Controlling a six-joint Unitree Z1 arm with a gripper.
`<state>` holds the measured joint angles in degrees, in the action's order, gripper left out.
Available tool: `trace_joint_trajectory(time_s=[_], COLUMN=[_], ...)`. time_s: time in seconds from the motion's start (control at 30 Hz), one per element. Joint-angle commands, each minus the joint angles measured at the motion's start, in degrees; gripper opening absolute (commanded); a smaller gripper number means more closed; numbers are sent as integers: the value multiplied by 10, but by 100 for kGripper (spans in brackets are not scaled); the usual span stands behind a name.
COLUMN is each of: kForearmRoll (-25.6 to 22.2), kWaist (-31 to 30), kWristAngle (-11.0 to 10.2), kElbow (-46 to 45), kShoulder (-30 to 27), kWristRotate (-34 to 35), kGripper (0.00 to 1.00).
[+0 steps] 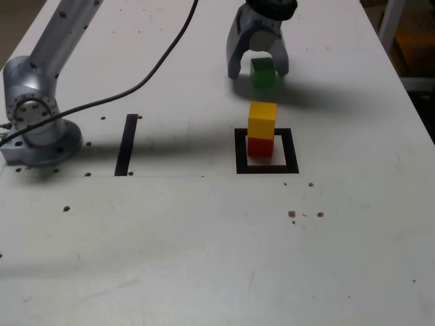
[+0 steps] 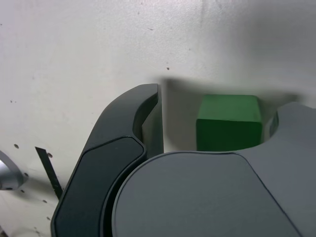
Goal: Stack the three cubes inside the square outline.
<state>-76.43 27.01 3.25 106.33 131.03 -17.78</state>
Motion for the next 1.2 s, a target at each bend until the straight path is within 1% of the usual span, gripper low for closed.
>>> trace_joint_trajectory(time_s=[0.0, 0.13, 0.2, 0.33, 0.47, 0.67, 0.77, 0.87, 0.9, 0.93, 1.03, 1.1, 1.17], kForearmRoll=[6, 29, 40, 48, 41, 0, -11, -29, -40, -65, -122, -155, -169], kWaist=[-1, -1, -1, -1, -1, 0, -1, -9, -13, -20, -33, -41, -48], kWristAngle=[0, 5, 12, 26, 31, 26, 23, 14, 9, 0, -16, -19, -15], kElbow=[-2, -6, -8, -10, -6, 17, 17, 29, 39, 63, 116, 152, 169], kShoulder=[4, 5, 6, 8, 8, 1, 0, -7, -12, -23, -51, -80, -110], kWristRotate=[1, 2, 0, -8, -12, -13, -13, -12, -10, -8, -3, -3, 0], kGripper=[53, 32, 26, 23, 21, 19, 19, 19, 19, 19, 19, 19, 19])
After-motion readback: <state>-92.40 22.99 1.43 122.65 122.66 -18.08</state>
